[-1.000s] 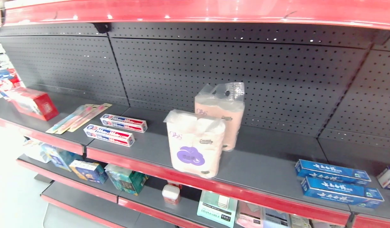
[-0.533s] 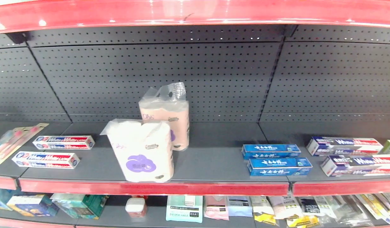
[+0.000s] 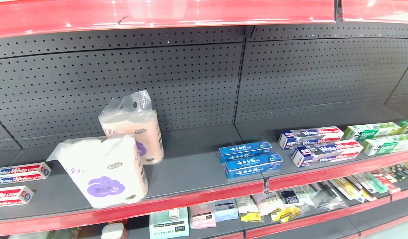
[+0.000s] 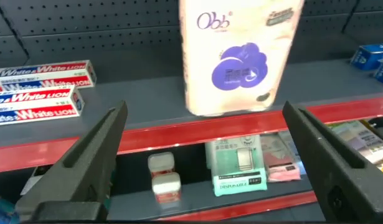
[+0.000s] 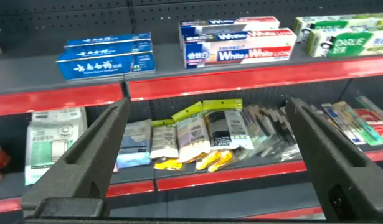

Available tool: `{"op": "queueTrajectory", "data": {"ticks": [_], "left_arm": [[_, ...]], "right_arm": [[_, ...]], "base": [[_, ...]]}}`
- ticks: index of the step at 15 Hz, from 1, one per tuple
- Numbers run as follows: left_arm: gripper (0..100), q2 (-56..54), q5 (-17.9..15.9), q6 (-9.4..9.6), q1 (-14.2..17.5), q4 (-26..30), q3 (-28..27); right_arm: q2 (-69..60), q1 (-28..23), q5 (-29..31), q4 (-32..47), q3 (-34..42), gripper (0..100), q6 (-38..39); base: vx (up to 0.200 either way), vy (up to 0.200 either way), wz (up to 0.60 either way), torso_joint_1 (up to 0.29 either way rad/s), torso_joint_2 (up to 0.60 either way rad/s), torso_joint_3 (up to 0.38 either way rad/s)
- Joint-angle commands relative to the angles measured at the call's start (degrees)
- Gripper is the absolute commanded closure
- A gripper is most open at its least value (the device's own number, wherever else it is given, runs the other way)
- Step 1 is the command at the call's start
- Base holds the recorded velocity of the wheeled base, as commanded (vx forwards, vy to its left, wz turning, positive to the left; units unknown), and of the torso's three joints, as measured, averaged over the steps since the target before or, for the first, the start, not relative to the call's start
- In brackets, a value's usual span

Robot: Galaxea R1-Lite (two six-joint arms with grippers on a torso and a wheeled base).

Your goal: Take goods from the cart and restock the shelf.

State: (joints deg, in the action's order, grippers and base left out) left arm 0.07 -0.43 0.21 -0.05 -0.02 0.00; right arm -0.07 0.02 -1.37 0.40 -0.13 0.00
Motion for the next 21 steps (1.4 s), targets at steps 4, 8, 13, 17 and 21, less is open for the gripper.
{"op": "queueTrajectory", "data": {"ticks": [4,8,13,17,21], "left_arm": [[0,27.6,-1.3,-8.64,-2.7,-1.3,-32.0],[0,39.6,12.6,-13.30,5.1,-1.3,-34.1],[0,56.3,13.0,-15.15,26.2,-1.8,-34.8],[0,63.1,12.6,-14.88,28.3,-1.5,-34.7],[0,71.5,11.8,-11.46,28.3,-1.5,-34.3]], "right_arm": [[0.1,0.1,0.0,-0.1,0.0,0,0.0],[0.1,0.1,0.0,-0.1,0.0,0,0.0],[0.1,0.0,0.0,-0.1,0.0,0,0.0],[0.1,0.1,0.0,-0.1,0.0,0,0.0],[0.1,0.1,0.0,-0.1,0.0,0,0.0]], "base": [[0.000,0.000,0.00,0.000,0.00,0.000],[0.000,0.000,0.00,0.000,0.00,0.000],[0.000,0.000,0.00,0.000,0.00,0.000],[0.000,0.000,0.00,0.000,0.00,0.000],[0.000,0.000,0.00,0.000,0.00,0.000]]}}
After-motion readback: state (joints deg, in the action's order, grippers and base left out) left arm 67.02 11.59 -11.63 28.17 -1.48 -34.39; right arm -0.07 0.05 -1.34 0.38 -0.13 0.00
